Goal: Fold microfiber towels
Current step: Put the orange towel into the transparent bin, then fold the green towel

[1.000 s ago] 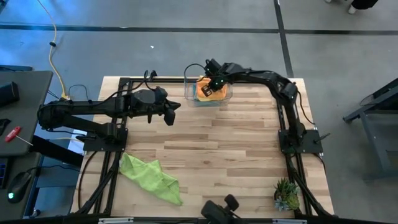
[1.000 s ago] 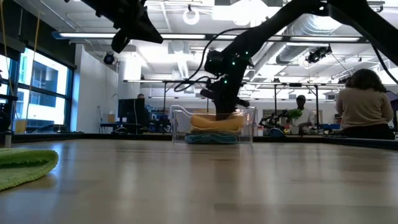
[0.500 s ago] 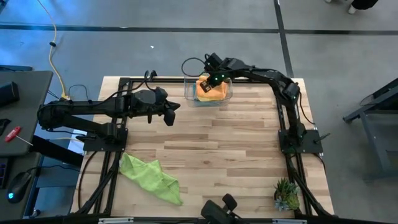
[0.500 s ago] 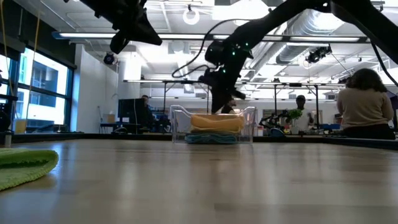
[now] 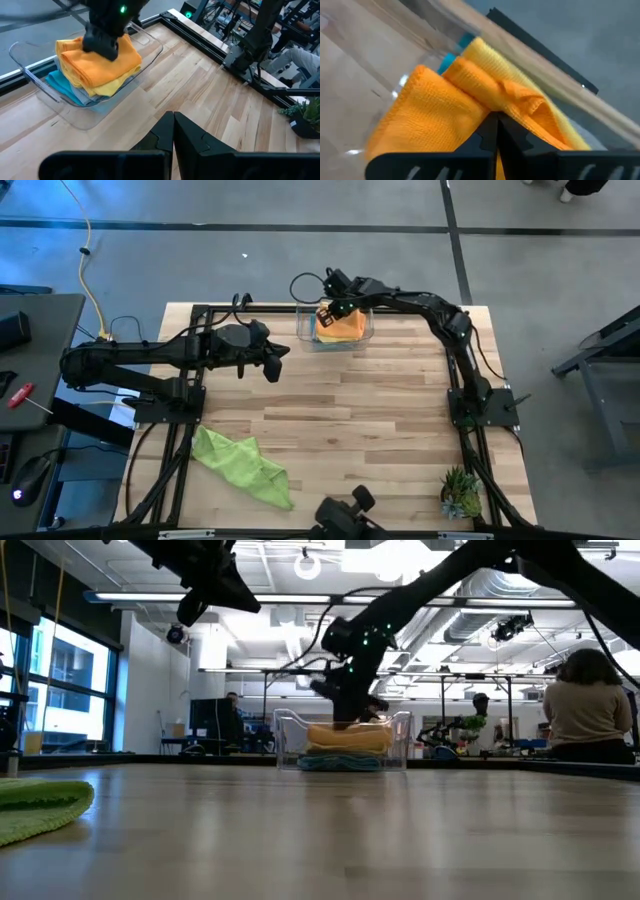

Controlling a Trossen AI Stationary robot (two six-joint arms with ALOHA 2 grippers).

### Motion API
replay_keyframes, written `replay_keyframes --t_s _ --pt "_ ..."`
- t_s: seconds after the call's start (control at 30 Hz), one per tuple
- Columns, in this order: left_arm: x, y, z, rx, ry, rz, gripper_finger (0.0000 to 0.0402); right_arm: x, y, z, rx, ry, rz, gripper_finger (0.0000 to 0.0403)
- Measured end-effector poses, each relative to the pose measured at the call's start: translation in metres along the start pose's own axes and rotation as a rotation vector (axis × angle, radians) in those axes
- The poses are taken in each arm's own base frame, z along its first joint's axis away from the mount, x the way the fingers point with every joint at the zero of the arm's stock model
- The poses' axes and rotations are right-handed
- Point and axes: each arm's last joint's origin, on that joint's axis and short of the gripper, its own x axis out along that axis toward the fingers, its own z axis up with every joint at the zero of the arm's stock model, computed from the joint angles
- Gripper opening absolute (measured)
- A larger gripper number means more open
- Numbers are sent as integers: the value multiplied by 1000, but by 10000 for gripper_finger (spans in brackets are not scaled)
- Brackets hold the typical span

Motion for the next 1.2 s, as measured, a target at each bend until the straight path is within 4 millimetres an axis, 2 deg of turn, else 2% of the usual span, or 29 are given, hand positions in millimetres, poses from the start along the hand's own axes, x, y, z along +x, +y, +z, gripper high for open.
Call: replay_keyframes --t_s 0.27,0.43,0.53,0.67,0.8,1.0,1.1,1.2 --pt "0 0 0 -5 0 0 0 19 1 -7 -5 39 -6 0" --pt "0 0 0 -5 0 0 0 18 1 -5 -4 34 -4 0" --pt "0 0 0 0 0 0 0 4 2 5 -12 7 4 0" --pt "0 0 0 5 9 -15 0 -30 4 23 -67 -41 80 0" --pt "0 0 0 16 26 -40 0 -59 6 28 -144 -78 154 0" --pt "0 0 -2 57 44 -52 0 -71 13 7 -159 -219 266 0" --pt "0 0 -4 61 75 -78 0 -84 23 -15 -147 -317 318 0" --pt "0 0 -6 77 118 -112 0 -97 29 -46 -116 -393 324 0"
